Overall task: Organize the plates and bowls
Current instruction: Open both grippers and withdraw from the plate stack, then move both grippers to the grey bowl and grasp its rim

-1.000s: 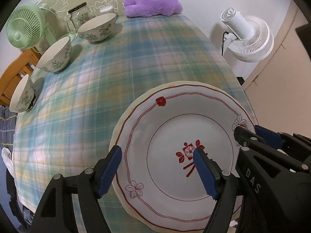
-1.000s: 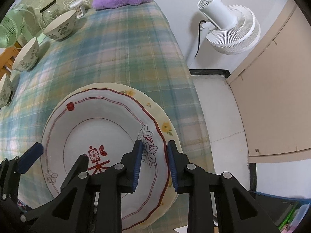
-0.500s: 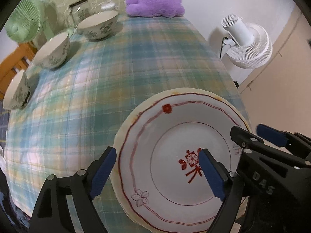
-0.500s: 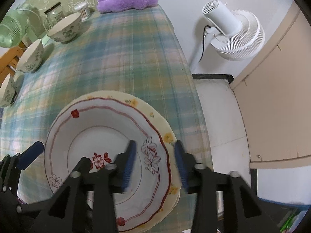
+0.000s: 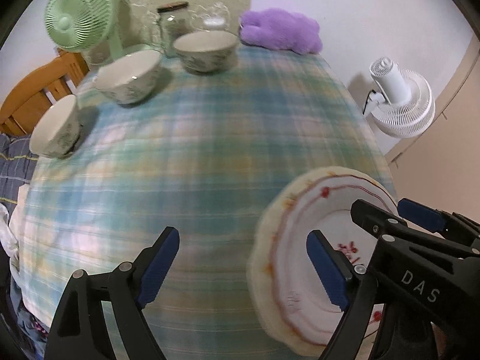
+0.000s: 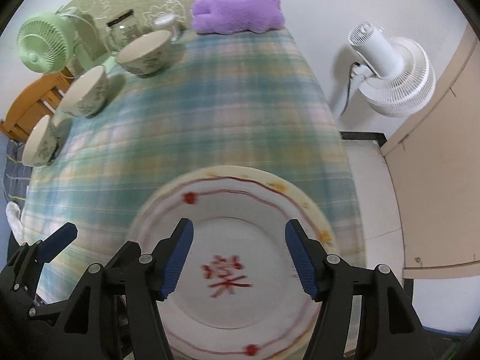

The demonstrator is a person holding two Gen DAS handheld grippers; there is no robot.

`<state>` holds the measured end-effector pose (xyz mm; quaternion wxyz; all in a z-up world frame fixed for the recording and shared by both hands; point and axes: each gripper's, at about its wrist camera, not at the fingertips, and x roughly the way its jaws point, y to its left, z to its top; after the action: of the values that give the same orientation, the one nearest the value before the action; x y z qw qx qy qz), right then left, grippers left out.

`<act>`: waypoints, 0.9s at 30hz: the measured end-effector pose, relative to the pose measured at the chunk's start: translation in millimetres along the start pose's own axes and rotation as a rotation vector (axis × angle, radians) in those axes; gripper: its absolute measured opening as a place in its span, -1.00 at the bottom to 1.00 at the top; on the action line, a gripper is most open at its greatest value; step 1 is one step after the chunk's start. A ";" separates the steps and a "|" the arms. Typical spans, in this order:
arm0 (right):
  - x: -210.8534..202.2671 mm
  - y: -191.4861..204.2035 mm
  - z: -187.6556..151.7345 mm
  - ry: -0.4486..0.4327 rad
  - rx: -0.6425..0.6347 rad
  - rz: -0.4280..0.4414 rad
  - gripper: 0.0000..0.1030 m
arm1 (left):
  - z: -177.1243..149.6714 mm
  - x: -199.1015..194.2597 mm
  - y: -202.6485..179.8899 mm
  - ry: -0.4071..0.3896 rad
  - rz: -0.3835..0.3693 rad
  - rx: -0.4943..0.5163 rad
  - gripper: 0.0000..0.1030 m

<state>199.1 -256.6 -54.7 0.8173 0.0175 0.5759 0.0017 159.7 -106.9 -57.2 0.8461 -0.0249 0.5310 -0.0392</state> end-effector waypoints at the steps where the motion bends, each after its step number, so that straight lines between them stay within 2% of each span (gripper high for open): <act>1: -1.7 6.8 0.8 -0.005 0.003 -0.002 0.30 | 2.1 -3.2 10.4 -0.009 -0.006 0.005 0.71; 6: -15.5 59.3 2.1 -0.043 0.027 -0.025 0.30 | 9.3 -18.5 59.0 -0.033 -0.017 0.027 0.67; 11: -25.6 121.0 7.0 -0.061 0.040 -0.037 0.30 | 15.3 -33.9 120.3 -0.060 -0.021 -0.001 0.67; 21: -35.3 227.8 15.8 -0.106 0.042 -0.021 0.30 | 26.2 -59.6 218.0 -0.113 0.033 -0.010 0.66; 27: -34.4 281.9 28.0 -0.130 0.027 -0.010 0.30 | 39.8 -58.8 266.4 -0.120 0.059 -0.040 0.65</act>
<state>218.8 23.6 -4.3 0.8527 0.0259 0.5217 -0.0112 180.7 163.9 -9.5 0.8765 -0.0284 0.4806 -0.0020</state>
